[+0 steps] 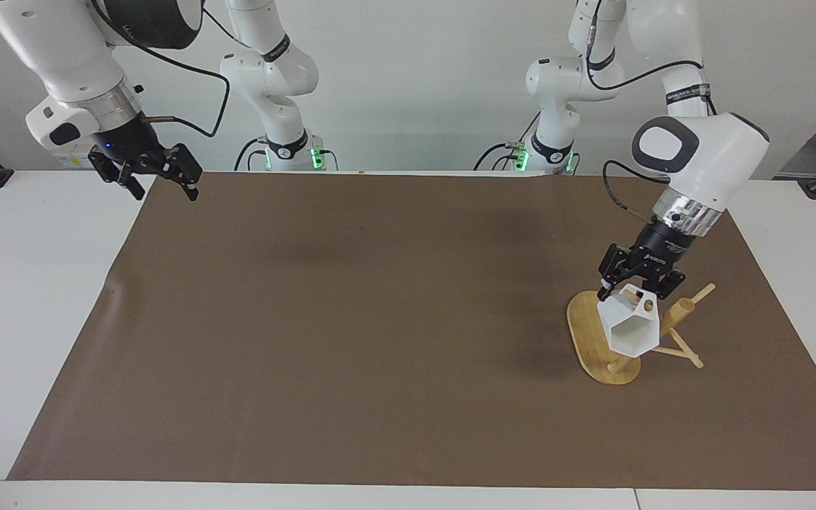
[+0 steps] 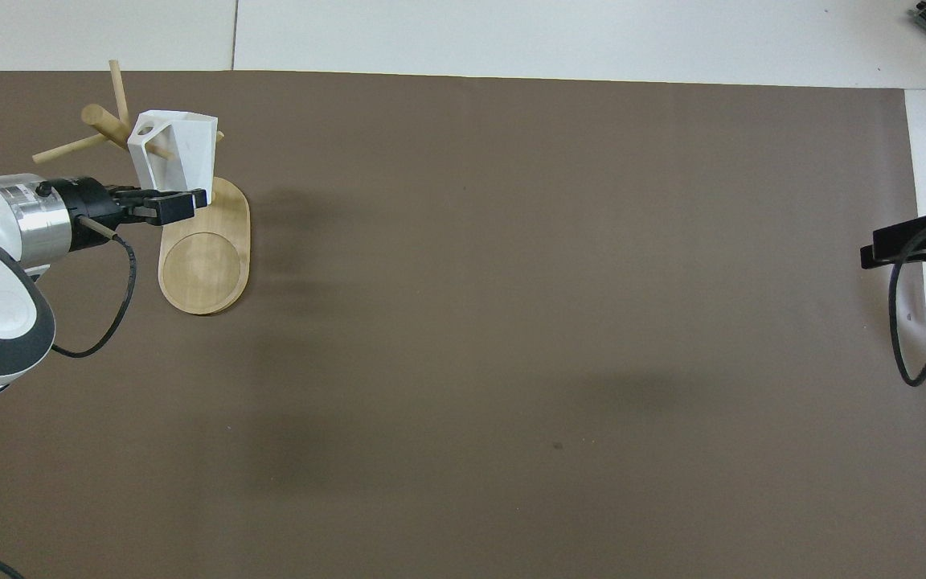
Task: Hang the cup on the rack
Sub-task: 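Lower the cup onto a rack peg with the left gripper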
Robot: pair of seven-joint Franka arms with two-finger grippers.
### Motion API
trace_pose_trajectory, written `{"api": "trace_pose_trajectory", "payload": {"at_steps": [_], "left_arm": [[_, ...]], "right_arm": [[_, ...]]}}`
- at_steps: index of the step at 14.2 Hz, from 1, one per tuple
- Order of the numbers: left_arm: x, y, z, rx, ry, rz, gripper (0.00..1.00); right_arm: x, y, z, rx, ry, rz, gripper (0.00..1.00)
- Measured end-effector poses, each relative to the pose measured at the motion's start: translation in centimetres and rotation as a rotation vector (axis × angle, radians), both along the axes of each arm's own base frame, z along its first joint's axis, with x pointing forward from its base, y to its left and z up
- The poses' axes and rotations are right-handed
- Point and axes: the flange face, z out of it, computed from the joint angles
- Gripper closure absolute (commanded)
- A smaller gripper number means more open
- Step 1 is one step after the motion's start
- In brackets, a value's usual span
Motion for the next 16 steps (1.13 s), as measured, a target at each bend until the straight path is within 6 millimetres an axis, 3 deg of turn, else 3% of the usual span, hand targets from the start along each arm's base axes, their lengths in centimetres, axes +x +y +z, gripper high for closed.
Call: {"api": "trace_pose_trajectory", "payload": {"at_steps": [7,10,13,16], "left_arm": [[0.0,0.6,-0.1,-0.001,0.004,0.010,0.99],[0.0,0.6,-0.1,-0.001,0.004,0.009,0.78],[0.0,0.6,-0.1,0.001,0.005,0.007,0.47],[0.0,0.7,-0.1,0.003,0.006,0.006,0.32]], "right_arm": [[0.0,0.0,0.0,0.000,0.000,-0.001,0.00],[-0.1,-0.7,0.0,0.000,0.000,-0.012,0.00],[-0.1,-0.9,0.0,0.000,0.000,-0.016,0.00],[-0.1,-1.3,0.0,0.000,0.000,-0.024,0.00]]}}
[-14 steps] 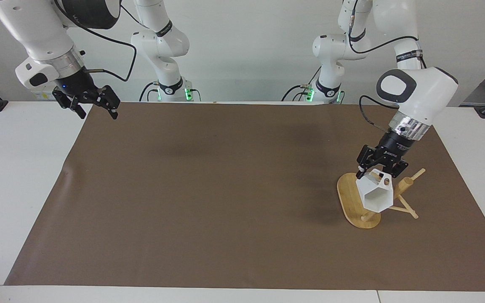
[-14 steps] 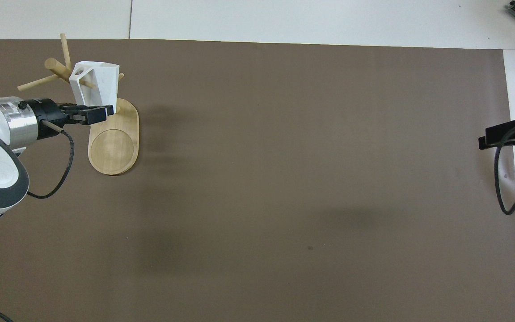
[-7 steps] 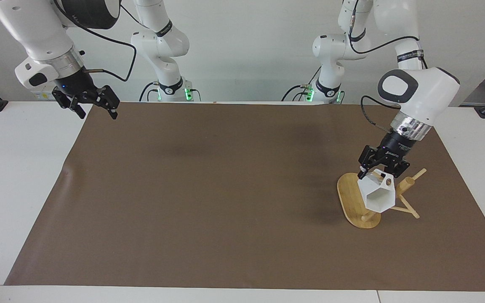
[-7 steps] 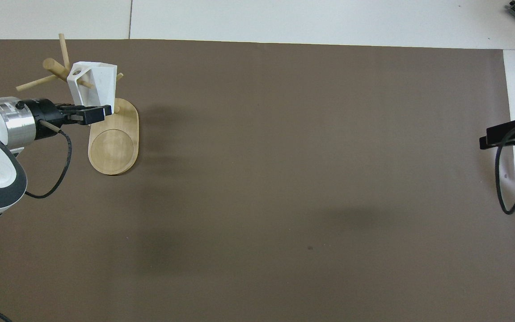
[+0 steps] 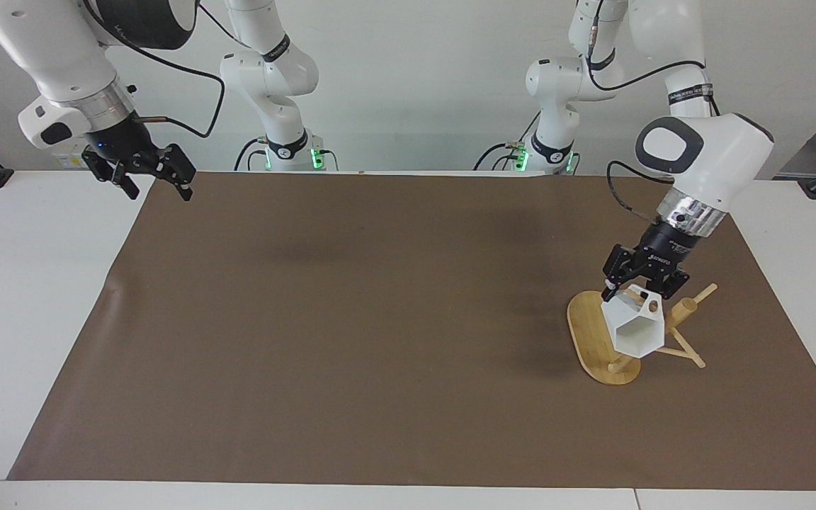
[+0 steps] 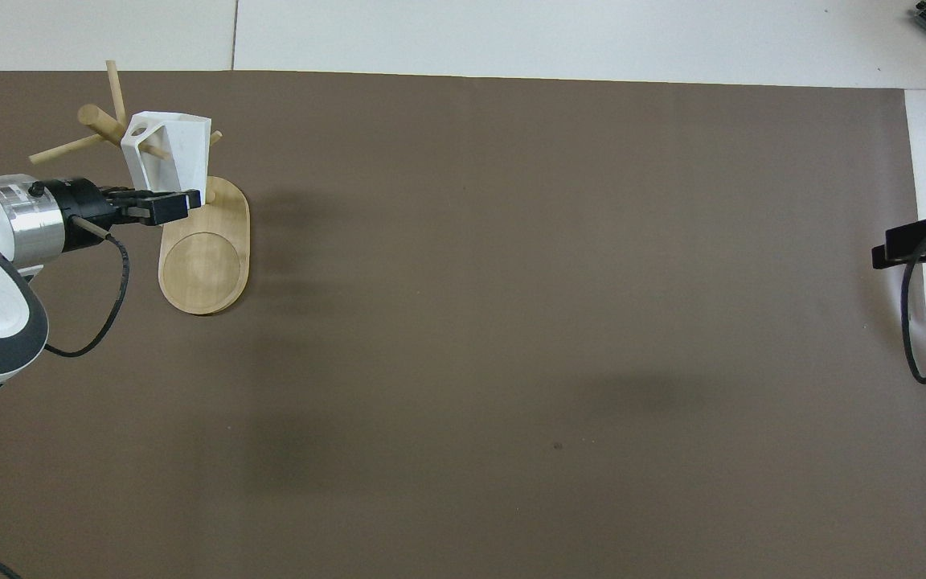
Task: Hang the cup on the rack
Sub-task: 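Lower the cup onto a rack peg with the left gripper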
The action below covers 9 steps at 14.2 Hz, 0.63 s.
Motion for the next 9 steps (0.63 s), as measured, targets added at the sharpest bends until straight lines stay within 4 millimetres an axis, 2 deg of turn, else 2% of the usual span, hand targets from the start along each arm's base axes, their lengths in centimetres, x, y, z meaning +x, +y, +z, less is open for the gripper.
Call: {"api": "trace_pose_trajectory", "payload": {"at_steps": [1,3,9], "left_arm": [[0.00,0.07,0.00,0.007,0.000,-0.003,0.29],[0.00,0.12,0.00,0.016,0.000,-0.008,0.00],[0.04,0.18,0.09,0.032,-0.001,-0.018,0.00]], "right_arm": [[-0.02,-0.18,0.00,0.000,0.000,-0.003,0.00],[-0.04,-0.36,-0.01,0.000,0.000,-0.006,0.00],[0.11,-0.41,0.12,-0.002,-0.015,-0.007,0.00]]}}
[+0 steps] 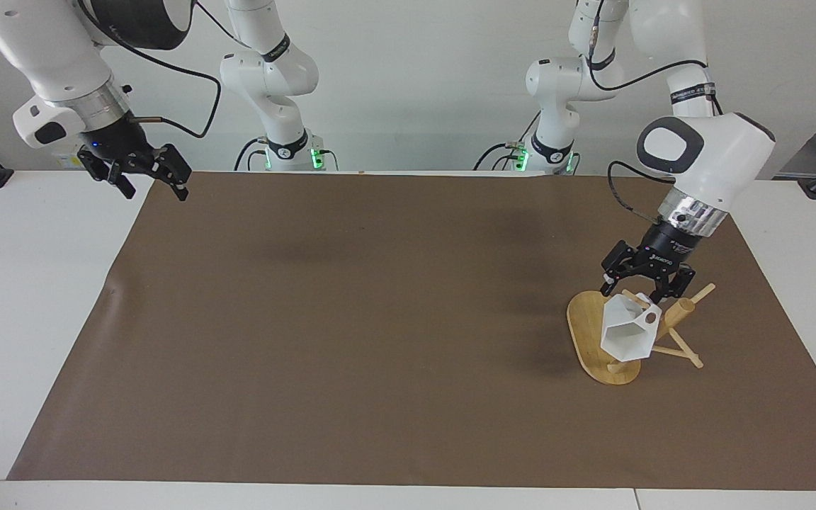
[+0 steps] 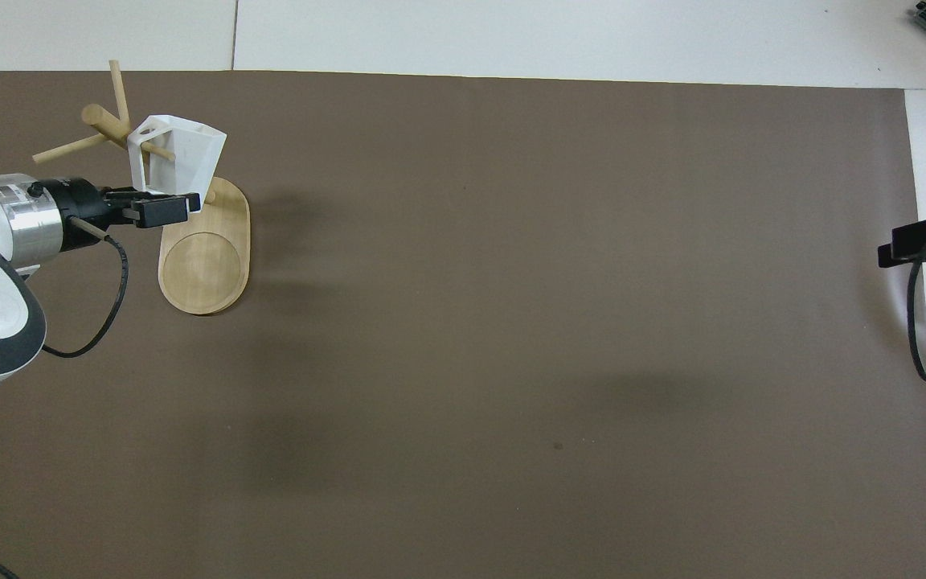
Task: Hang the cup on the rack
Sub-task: 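Lower the cup onto a rack peg with the left gripper, then open the left gripper to release the cup on the peg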
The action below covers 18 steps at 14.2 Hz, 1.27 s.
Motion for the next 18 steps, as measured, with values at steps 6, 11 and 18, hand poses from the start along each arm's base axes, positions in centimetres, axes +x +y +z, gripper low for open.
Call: {"api": "trace_pose_trajectory", "payload": {"at_steps": [6,11,18], "left_arm": [[0.2,1.2,1.9,0.097,0.032,-0.137,0.00],[-1.3,0.9,4.6,0.212,0.011,-0.422,0.00],[-4.3,0.3,9.4,0.371,-0.157,-1.023,0.00]], "right_arm": [[0.6,-0.2,-0.1,-0.014,-0.045,-0.003,0.00],[0.7,-0.4,-0.2,-0.034,-0.055,-0.003,0.00],[0.6,-0.9,-0.2,-0.035,-0.054,-0.011,0.00]]}}
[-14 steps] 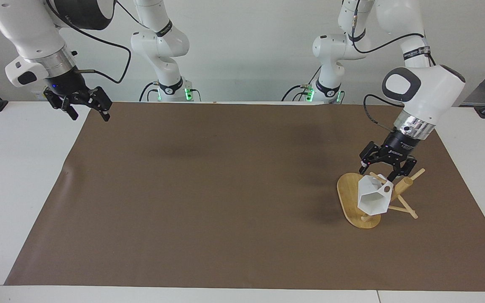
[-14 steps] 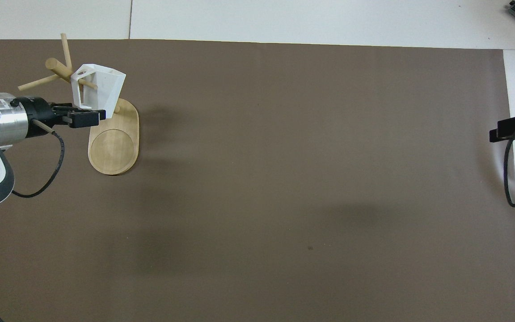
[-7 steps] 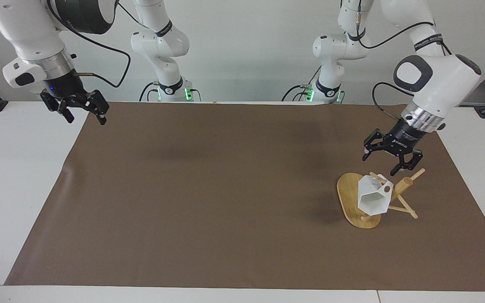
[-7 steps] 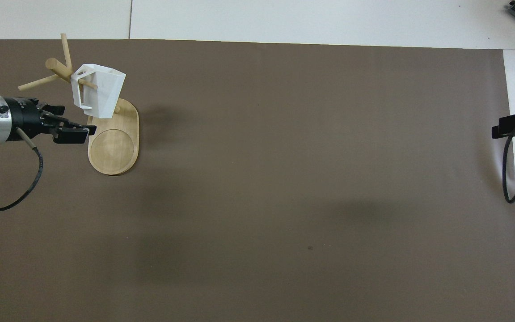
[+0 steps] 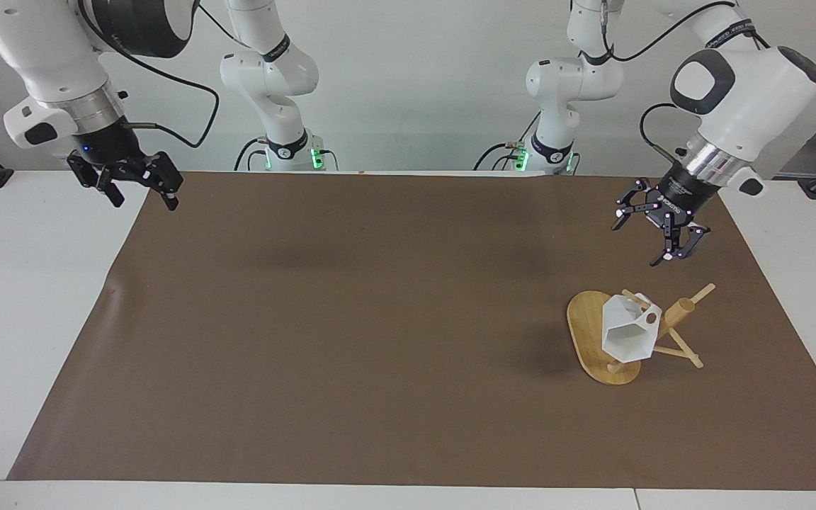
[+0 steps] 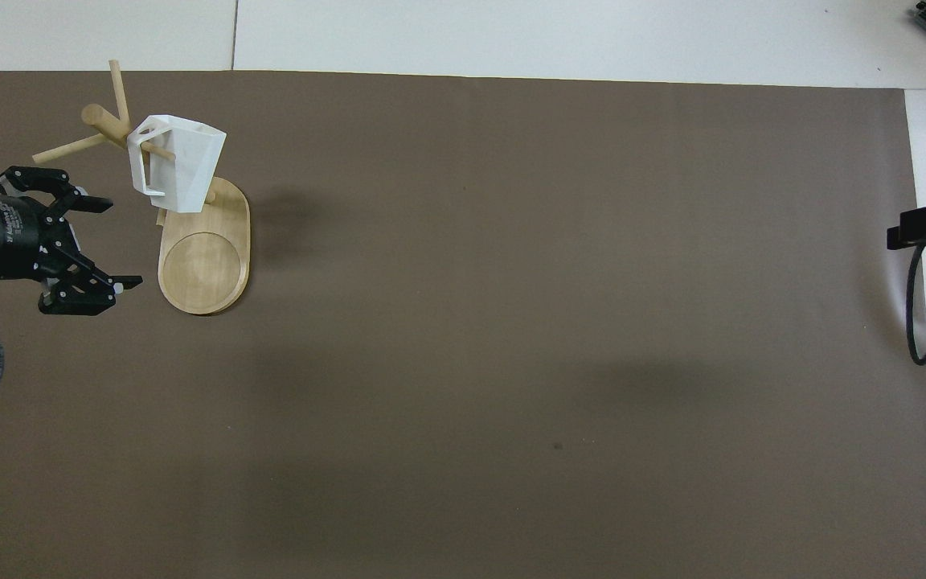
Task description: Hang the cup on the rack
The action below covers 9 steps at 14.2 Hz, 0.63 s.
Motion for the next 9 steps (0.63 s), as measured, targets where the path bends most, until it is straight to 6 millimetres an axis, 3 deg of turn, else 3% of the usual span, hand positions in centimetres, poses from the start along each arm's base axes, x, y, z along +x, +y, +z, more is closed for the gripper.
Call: {"api": "trace_pose_trajectory", "payload": {"at_steps": [3,9], "left_arm": [[-0.3,-0.4,1.4,0.106,-0.069,-0.333,0.00],[-0.1,-0.3,4.1,0.216,-0.201,-0.817,0.00]], "right_arm": [[0.0,-0.3,0.0,0.000,0.000,-0.005,0.00],[0.0,-0.3,0.0,0.000,0.000,-0.005,0.00]]}}
